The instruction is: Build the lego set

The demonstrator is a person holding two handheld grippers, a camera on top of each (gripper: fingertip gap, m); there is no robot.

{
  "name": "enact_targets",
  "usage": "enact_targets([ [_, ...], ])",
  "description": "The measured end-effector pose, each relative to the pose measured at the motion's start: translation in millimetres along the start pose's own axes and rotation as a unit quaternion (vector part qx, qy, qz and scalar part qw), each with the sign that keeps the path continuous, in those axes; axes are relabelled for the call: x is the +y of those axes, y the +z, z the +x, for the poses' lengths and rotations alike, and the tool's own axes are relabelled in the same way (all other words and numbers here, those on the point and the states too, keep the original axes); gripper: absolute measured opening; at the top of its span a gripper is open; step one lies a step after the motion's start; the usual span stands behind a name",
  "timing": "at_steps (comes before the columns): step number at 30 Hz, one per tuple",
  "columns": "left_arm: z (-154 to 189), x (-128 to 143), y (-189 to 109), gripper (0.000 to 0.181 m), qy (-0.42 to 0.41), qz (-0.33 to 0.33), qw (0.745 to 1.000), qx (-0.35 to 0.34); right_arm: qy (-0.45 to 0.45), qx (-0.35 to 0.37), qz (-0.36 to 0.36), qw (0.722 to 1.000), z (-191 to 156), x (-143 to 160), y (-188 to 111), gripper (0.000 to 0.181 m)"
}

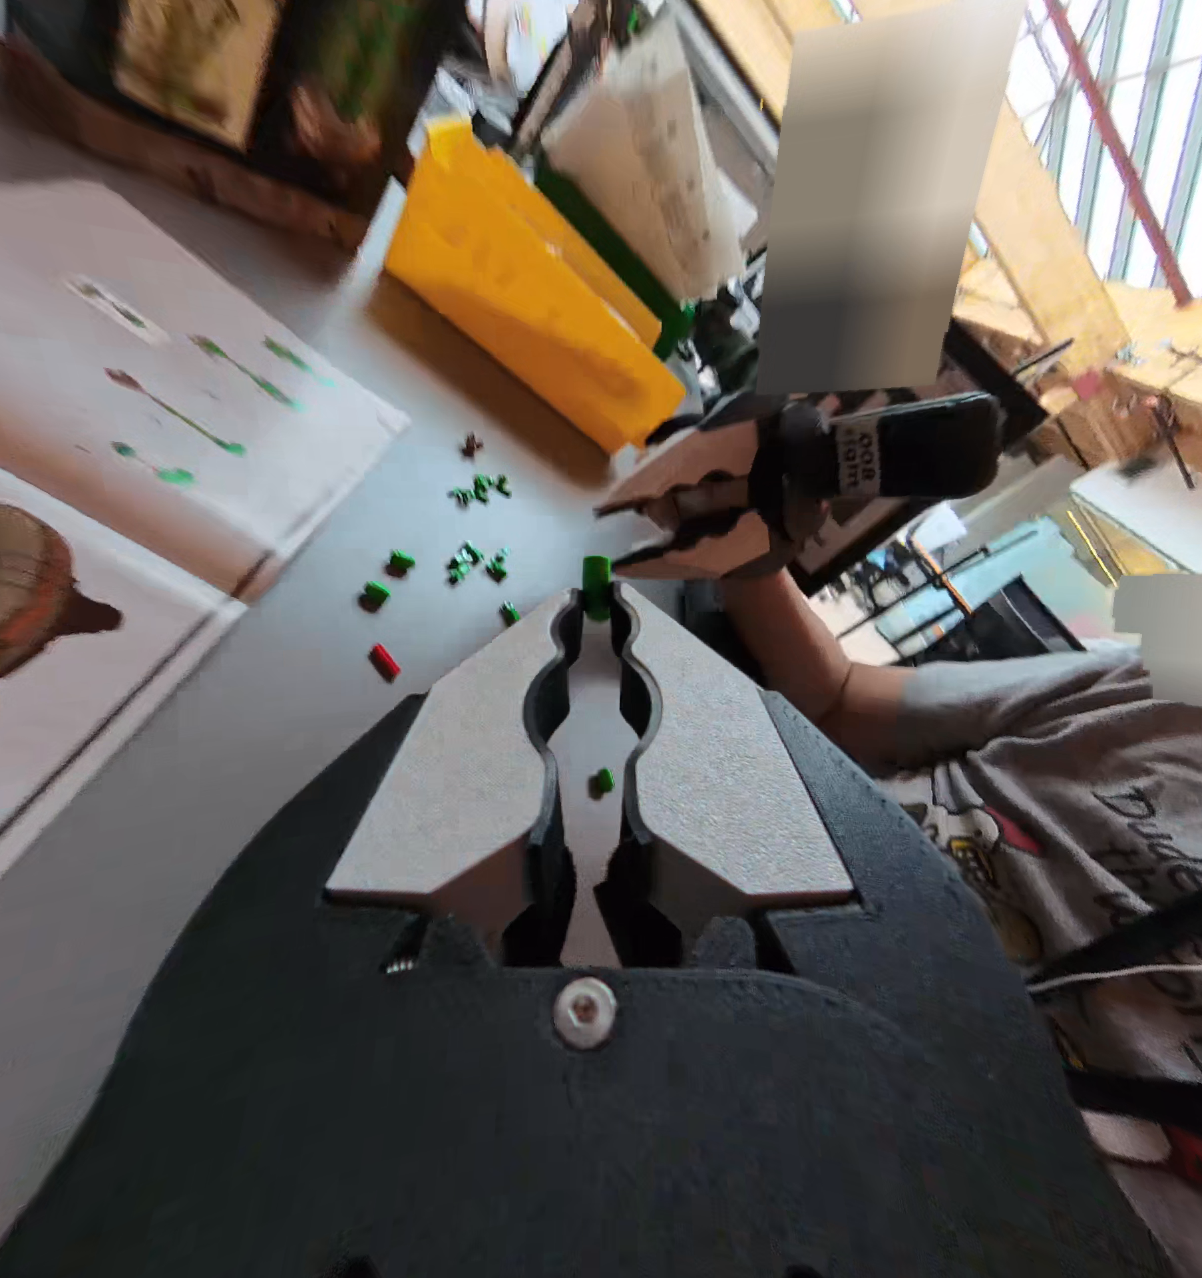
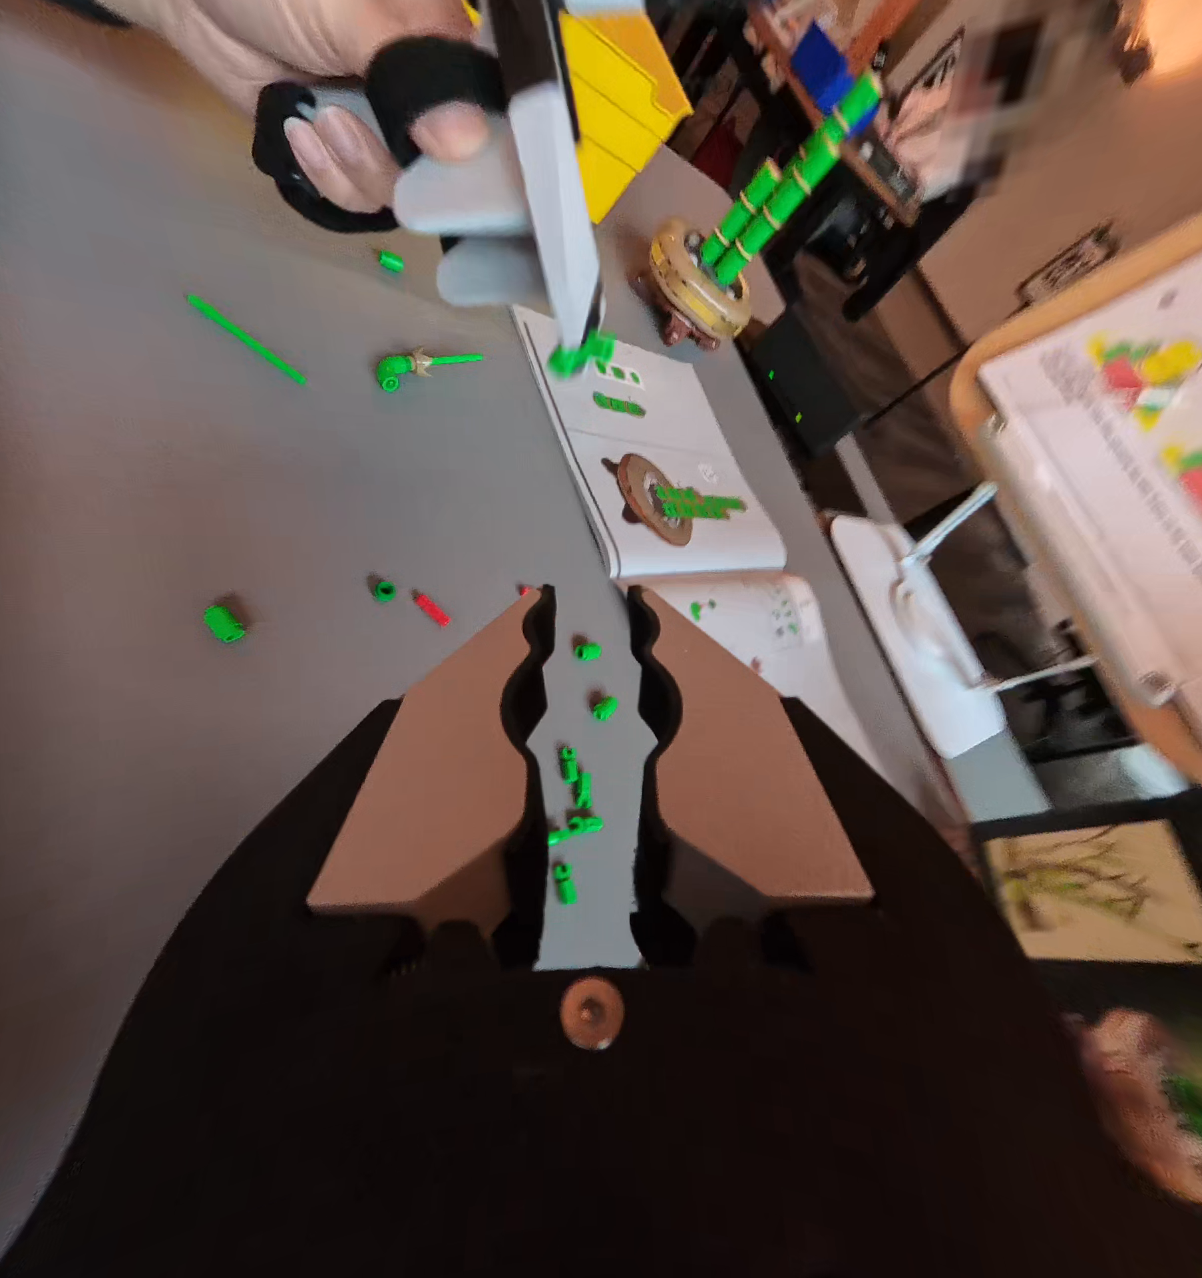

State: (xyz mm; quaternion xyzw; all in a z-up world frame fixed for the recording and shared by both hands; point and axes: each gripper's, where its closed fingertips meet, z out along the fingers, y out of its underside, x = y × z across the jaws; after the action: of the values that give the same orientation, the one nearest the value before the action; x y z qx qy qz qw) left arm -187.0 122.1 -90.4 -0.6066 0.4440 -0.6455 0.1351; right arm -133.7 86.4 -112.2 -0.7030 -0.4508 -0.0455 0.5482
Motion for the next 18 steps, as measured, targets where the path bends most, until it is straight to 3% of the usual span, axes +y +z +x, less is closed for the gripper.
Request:
enact_targets([
  [3, 1, -31, -27, 0.005, 0.029, 0.086, 0.996, -0.02, 0.112, -0.111, -0.01, 0.987, -22, 10, 4, 0.018],
  [5, 3, -43, -40, 0.005, 0.041, 0.12, 0.992, -0.025, 0.159, -0.199, -0.011, 0.967, -52, 6, 14, 0.018],
  [6, 4, -45, -44, 0.005, 0.042, 0.126, 0.991, -0.025, 0.175, -0.211, -0.028, 0.961, -59, 9, 22, 0.014],
  [8, 3, -47, -47, 0.005, 0.04, 0.131, 0.99, -0.025, 0.159, -0.228, -0.074, 0.958, -73, 22, 34, 0.011],
  [13, 0, -41, -42, 0.005, 0.029, 0.112, 0.993, -0.023, 0.148, -0.246, -0.114, 0.951, -79, 26, 43, 0.008],
  [18, -6, -38, -43, 0.005, 0.049, 0.092, 0.993, -0.053, 0.027, -0.291, -0.169, 0.941, -82, 20, 37, 0.01],
])
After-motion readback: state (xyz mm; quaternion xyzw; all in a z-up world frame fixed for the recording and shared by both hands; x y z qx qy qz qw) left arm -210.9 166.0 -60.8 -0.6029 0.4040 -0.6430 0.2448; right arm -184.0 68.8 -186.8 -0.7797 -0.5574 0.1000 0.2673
